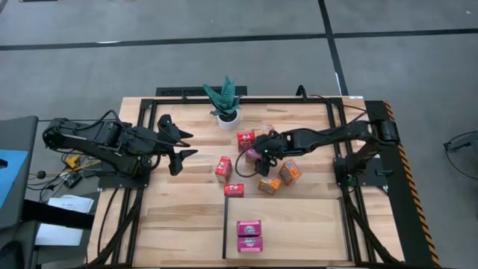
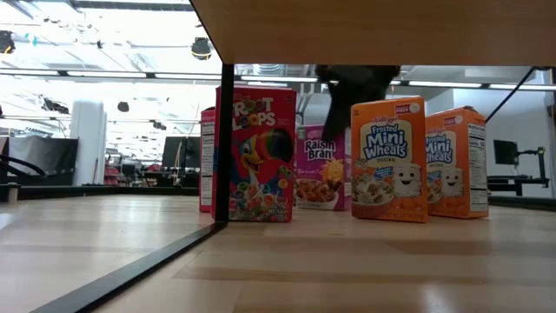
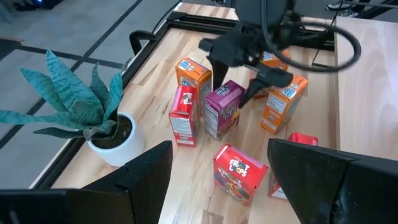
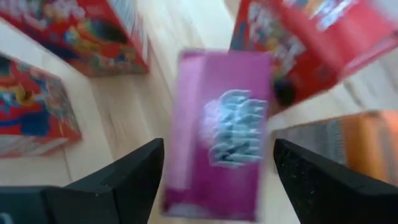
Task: Stack cereal on shelf
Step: Put the purple cereal box on the upper left shelf
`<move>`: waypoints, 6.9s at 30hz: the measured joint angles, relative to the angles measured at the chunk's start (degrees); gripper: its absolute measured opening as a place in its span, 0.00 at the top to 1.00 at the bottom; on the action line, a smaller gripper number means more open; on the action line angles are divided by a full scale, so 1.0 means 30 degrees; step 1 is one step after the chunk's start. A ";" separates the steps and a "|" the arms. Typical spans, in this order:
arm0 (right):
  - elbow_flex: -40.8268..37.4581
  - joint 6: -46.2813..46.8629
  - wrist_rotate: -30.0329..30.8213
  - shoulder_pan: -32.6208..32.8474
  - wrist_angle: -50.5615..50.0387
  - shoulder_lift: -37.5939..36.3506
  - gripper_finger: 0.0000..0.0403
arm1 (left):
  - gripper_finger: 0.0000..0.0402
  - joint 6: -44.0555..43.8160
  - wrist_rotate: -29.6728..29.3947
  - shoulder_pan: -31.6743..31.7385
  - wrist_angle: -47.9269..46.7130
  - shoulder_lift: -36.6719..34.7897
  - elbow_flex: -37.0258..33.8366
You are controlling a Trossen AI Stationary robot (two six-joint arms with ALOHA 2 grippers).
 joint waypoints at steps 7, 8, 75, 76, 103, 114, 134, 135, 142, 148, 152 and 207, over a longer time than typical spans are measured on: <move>0.0200 -0.0079 -0.0128 0.0125 -0.0192 0.0588 0.23 | 0.36 -0.0015 0.0002 0.0000 -0.0149 0.0000 -0.0007; 0.0326 -0.0184 -0.0126 0.0142 -0.0208 0.0552 0.24 | 0.36 -0.0002 0.0002 0.0000 -0.0153 0.0000 -0.0007; 1.6654 -0.0560 0.2432 0.8445 -1.4555 0.0583 0.65 | 0.36 -0.2919 -0.0086 0.0000 -0.0105 0.0000 -0.0007; 1.6836 -0.0435 0.2569 0.8723 -1.4663 0.0794 0.65 | 0.36 -0.3016 -0.0086 0.0000 -0.0111 0.0000 -0.0007; 1.7219 0.3408 0.3741 1.1322 -1.4182 0.3477 0.66 | 0.36 -0.5298 -0.0450 -0.0007 -0.0110 0.0000 -0.0007; 1.7217 0.5493 0.3783 1.1358 -1.3628 0.3530 0.58 | 0.36 -0.5231 -0.0306 -0.0001 -0.0108 -0.0004 -0.0007; 1.7217 0.6110 0.3317 1.1485 -1.3577 0.3530 0.45 | 0.36 -0.4860 -0.0282 -0.0007 -0.0110 -0.0002 -0.0007; 1.7217 0.6116 0.3317 1.1485 -1.3577 0.3530 0.45 | 0.36 -0.4860 -0.0282 -0.0005 -0.0109 -0.0002 -0.0007; 1.7217 0.5975 0.3310 1.1485 -1.3458 0.3530 0.43 | 0.36 -0.4647 -0.0286 -0.0007 -0.0106 -0.0006 -0.0007; 1.8149 0.5492 0.3310 1.1647 -1.3571 0.3253 0.43 | 0.36 -0.4626 -0.0290 0.0000 -0.0111 -0.0007 -0.0007; 1.9206 0.5468 0.3331 1.2048 -1.4310 0.3254 0.45 | 0.36 -0.4622 -0.0276 -0.0007 -0.0104 0.0000 -0.0007; 1.4280 0.8319 0.9241 1.3512 -1.5695 0.3159 0.90 | 0.36 -0.3622 -0.0362 -0.0007 -0.0140 0.0000 -0.0007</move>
